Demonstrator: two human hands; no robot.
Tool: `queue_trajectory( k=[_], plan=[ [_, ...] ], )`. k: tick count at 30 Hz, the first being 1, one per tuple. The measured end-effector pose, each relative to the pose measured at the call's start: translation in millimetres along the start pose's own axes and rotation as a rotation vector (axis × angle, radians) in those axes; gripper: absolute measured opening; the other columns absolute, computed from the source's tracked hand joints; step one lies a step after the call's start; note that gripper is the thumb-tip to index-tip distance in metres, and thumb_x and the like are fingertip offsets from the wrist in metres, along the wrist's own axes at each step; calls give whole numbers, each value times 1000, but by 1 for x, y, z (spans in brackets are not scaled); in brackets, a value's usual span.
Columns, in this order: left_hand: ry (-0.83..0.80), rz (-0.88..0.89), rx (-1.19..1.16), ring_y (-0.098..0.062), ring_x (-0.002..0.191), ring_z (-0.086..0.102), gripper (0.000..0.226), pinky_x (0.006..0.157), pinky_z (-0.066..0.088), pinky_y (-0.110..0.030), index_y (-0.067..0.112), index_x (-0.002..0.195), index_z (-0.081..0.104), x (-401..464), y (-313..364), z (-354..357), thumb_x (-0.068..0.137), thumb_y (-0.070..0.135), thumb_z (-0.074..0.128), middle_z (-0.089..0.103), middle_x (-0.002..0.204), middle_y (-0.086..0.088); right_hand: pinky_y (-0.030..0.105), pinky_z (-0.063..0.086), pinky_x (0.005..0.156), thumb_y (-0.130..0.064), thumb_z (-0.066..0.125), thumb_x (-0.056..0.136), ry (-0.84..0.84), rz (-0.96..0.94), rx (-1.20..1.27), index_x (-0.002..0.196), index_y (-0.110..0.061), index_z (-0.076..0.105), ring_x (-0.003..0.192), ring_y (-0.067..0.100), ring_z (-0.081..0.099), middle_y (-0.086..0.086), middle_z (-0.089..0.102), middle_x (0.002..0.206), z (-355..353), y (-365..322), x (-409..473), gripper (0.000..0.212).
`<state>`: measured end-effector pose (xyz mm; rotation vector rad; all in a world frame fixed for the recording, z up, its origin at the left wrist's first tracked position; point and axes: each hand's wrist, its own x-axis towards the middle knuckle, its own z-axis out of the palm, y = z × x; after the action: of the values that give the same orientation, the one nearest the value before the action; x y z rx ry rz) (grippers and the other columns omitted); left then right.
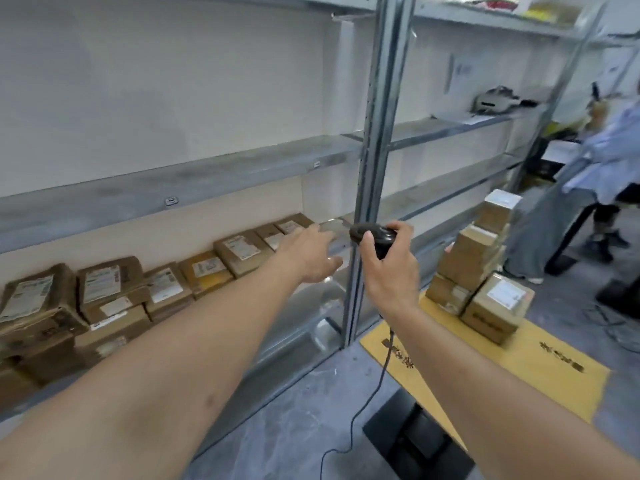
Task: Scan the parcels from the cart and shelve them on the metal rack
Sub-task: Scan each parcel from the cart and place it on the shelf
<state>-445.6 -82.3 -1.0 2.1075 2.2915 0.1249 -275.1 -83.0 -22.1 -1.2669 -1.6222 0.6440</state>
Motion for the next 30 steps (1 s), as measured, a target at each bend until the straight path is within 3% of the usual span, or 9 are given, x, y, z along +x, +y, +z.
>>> queue_trajectory(
  k=[9, 15, 23, 30],
  plan=[
    [-7, 179, -59, -35, 137, 47, 64, 108, 46, -50, 26, 155, 45, 42, 199, 35, 100, 59, 52, 50, 151, -8, 39, 49, 75, -51, 50, 104, 166, 101, -101, 131, -28, 40, 89, 25, 62, -1, 64, 105, -159, 105, 18, 36],
    [-68, 266, -83, -36, 136, 49, 65, 108, 47, -53, 26, 152, 49, 68, 301, 69, 97, 62, 51, 50, 150, -9, 38, 44, 69, -49, 51, 104, 233, 236, -150, 127, -28, 40, 86, 25, 62, -2, 65, 100, -236, 174, 27, 33],
    [-182, 309, -101, -38, 133, 50, 62, 105, 46, -50, 25, 146, 52, 123, 378, 124, 96, 61, 55, 49, 147, -8, 45, 55, 77, -52, 50, 102, 330, 398, -186, 121, -34, 37, 89, 25, 65, -5, 66, 99, -285, 252, 53, 30],
    [-247, 356, -112, -38, 133, 48, 66, 105, 46, -50, 22, 146, 51, 198, 409, 177, 93, 60, 60, 49, 146, -11, 38, 48, 71, -50, 51, 103, 372, 506, -226, 128, -27, 40, 89, 23, 65, -3, 68, 101, -273, 314, 102, 36]
  ],
)
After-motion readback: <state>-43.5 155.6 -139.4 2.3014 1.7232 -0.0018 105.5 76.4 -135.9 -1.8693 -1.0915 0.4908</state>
